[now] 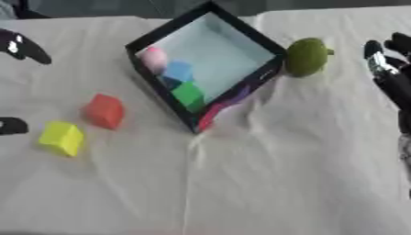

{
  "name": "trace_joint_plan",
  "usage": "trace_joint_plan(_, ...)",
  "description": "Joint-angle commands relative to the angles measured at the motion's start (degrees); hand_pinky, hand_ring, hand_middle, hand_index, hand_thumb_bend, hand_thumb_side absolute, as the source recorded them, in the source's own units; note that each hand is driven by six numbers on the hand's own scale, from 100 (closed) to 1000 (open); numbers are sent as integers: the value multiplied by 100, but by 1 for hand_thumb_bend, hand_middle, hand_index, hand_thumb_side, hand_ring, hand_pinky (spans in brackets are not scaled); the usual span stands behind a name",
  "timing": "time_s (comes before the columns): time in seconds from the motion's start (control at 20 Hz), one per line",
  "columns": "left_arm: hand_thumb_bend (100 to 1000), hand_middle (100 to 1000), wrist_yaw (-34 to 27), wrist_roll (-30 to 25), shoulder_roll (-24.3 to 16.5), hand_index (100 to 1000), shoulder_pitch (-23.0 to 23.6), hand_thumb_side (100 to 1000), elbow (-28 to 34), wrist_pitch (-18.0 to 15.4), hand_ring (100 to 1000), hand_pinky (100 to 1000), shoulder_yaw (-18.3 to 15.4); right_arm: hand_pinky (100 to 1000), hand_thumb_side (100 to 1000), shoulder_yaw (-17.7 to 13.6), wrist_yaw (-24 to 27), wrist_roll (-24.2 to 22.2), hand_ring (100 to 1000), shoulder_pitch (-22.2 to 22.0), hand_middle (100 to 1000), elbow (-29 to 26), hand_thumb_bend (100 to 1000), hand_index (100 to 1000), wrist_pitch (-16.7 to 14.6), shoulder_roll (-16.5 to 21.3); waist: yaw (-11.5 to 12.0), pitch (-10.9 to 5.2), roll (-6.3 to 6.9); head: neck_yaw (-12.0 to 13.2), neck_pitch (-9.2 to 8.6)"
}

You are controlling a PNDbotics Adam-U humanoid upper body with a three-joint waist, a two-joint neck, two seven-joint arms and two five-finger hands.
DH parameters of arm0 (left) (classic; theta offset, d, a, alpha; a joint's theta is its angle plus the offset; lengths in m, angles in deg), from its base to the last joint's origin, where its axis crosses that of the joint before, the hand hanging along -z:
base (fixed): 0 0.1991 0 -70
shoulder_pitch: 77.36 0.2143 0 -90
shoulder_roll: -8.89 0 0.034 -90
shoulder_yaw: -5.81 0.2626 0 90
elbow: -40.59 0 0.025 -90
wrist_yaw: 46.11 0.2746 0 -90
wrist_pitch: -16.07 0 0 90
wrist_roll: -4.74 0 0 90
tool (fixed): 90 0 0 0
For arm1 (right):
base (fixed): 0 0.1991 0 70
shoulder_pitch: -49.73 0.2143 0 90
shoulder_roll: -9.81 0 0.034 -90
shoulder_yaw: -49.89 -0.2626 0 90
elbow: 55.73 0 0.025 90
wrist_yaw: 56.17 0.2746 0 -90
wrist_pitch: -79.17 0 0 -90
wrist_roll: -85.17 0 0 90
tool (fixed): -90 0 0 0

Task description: Pick up objects on the table and place them in the box.

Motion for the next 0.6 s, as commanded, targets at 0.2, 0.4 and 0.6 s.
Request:
trace_joint_plan(0.2, 590, 812, 29, -130, -178, 857, 68, 425, 64, 185, 891, 856, 83, 888, 411, -51, 10, 47, 830, 36, 855, -59, 318, 897, -35, 120, -33, -177, 59, 66, 22)
trace_joint_plan(0.4, 605, 813, 131, -205, -138, 853, 15, 414, 64, 387, 890, 854, 249, 888, 412, -40, 13, 43, 828, 42, 853, -62, 314, 896, -31, 116, -59, -175, 56, 101, -6)
trace_joint_plan(0.6, 617, 807, 471, -285, -89, 845, -73, 380, -32, 612, 884, 848, 433, 888, 412, -21, 10, 28, 827, 53, 852, -66, 316, 896, -26, 107, -88, -169, 62, 150, -28)
